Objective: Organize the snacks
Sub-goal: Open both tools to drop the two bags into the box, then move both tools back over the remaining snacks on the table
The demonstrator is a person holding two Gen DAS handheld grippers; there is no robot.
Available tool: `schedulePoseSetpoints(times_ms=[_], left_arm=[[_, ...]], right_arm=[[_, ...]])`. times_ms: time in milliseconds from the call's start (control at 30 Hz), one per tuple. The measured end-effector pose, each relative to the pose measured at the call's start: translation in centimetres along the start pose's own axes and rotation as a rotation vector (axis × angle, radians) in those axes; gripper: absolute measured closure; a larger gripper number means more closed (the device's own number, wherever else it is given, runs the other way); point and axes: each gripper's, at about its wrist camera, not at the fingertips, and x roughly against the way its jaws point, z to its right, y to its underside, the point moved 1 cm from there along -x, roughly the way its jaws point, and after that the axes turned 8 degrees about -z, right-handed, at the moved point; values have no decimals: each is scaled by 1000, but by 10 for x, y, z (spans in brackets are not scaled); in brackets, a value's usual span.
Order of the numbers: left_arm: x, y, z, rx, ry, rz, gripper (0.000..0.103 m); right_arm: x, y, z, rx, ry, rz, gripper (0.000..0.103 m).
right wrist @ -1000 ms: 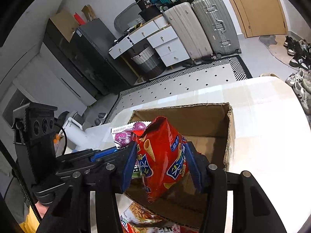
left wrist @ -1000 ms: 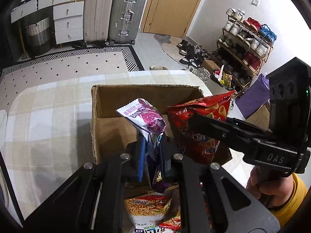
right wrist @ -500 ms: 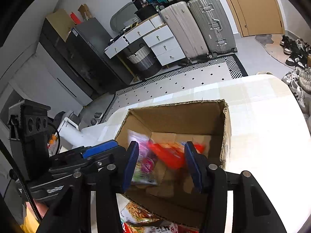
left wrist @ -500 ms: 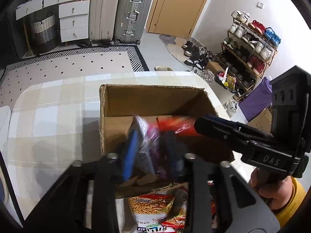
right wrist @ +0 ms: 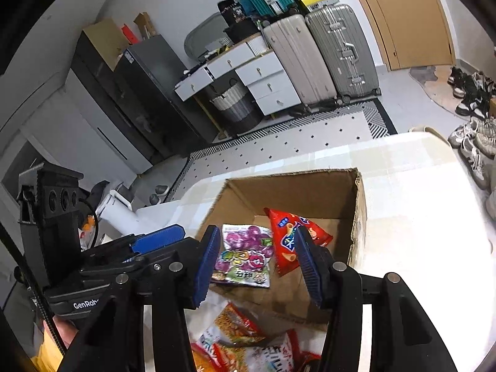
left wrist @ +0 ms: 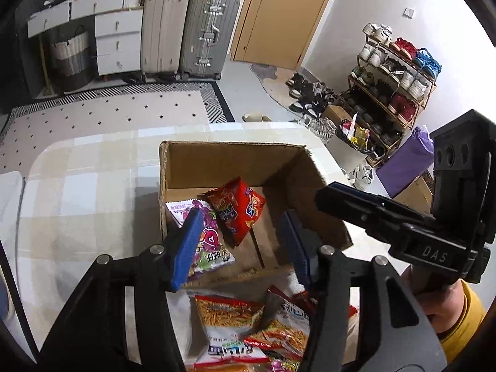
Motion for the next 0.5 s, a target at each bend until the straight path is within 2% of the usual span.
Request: schedulePoseSetpoints(times_ms=[67,133,200,333,500], left_arm=[[17,8,8,-6,-13,29,45],[36,14,16,-13,-20,61,35],[56,23,26,-21,-31,88,32],[98,41,45,-31,-66,143,25],[146,64,68,-50,-106,190,24]], right_arm=[[10,3,-7,11,-3,14,52],[23,7,-15,22,-11,33,52],[36,13,-23,27,-16,51,52],[64,26,-39,51,-26,88,52],[97,46,-55,76,-21,117,52]])
